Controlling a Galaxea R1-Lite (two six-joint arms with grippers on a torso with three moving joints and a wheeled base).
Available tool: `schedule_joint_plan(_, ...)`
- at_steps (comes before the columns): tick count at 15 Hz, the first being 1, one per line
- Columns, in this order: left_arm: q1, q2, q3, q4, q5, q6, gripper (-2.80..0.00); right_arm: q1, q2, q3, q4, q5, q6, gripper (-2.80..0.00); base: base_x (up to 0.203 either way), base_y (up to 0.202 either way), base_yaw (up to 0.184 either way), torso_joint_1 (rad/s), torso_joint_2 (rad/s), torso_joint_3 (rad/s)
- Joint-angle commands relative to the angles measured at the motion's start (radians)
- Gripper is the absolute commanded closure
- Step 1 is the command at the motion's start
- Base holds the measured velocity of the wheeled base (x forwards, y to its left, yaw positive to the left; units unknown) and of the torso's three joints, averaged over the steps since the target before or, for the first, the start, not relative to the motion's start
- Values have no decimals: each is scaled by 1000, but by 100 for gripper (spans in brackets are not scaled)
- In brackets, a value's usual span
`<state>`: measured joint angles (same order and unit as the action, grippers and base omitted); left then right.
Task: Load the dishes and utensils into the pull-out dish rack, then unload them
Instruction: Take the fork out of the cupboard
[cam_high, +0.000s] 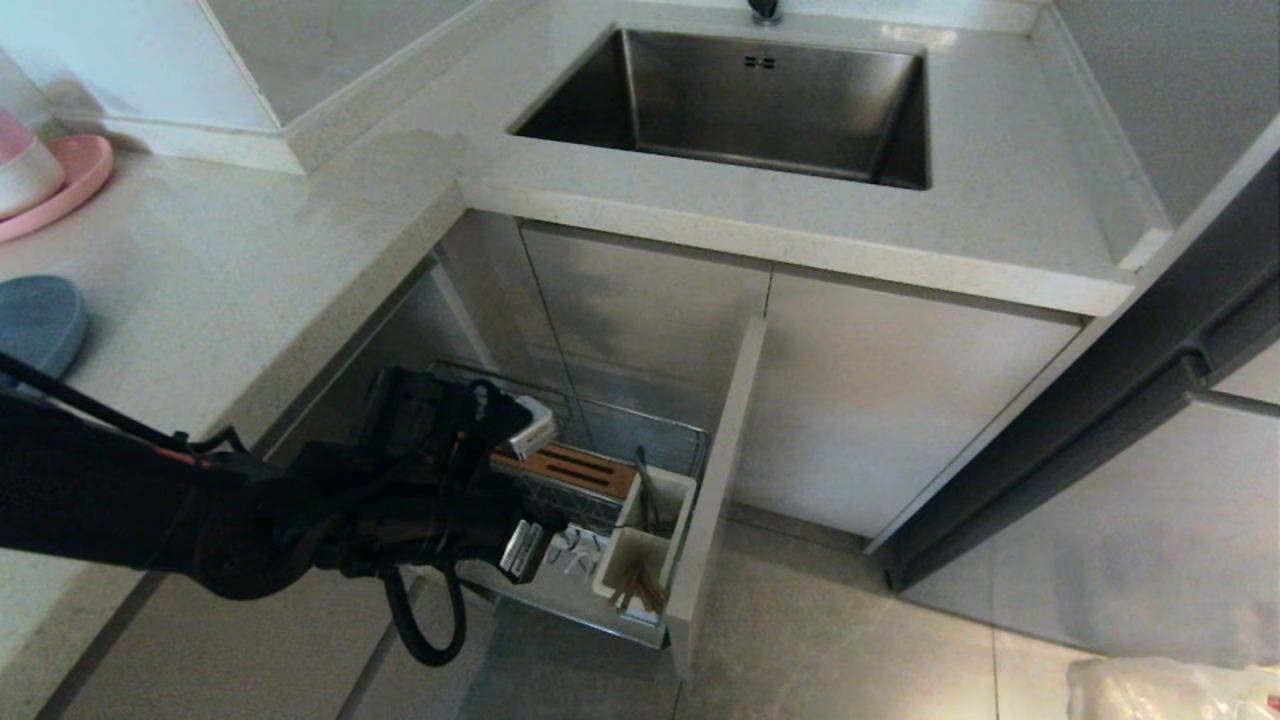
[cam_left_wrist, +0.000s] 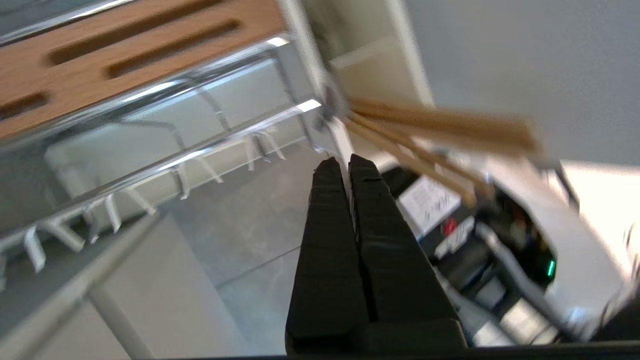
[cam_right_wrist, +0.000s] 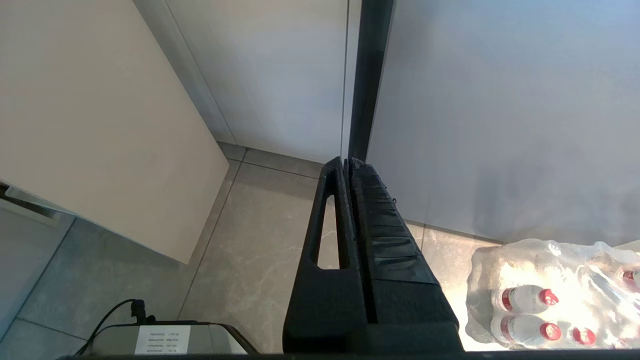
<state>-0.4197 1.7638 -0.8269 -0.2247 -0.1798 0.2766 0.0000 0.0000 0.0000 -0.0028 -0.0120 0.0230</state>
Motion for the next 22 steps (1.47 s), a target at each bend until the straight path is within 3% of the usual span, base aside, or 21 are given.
schedule_joint_plan(1, 18, -12, 24, -5, -52, 58, 0, 0, 1, 0, 0, 0, 0, 0, 0, 0, 0, 0, 0, 0)
schedule_joint_plan(2, 21, -16, 28, -5, -95, 79, 0, 0, 1, 0, 0, 0, 0, 0, 0, 0, 0, 0, 0, 0)
schedule_joint_plan(8, 42, 47, 20, -21, -102, 204, 0, 0, 2, 0, 0, 0, 0, 0, 0, 0, 0, 0, 0, 0)
schedule_joint_plan(9, 43, 63, 17, -24, -101, 221, -280, 0, 0, 0, 0, 0, 0, 0, 0, 0, 0, 0, 0, 0)
schedule_joint_plan(22, 6, 269, 37, -345, -32, 224, -280, 0, 2, 0, 0, 0, 0, 0, 0, 0, 0, 0, 0, 0)
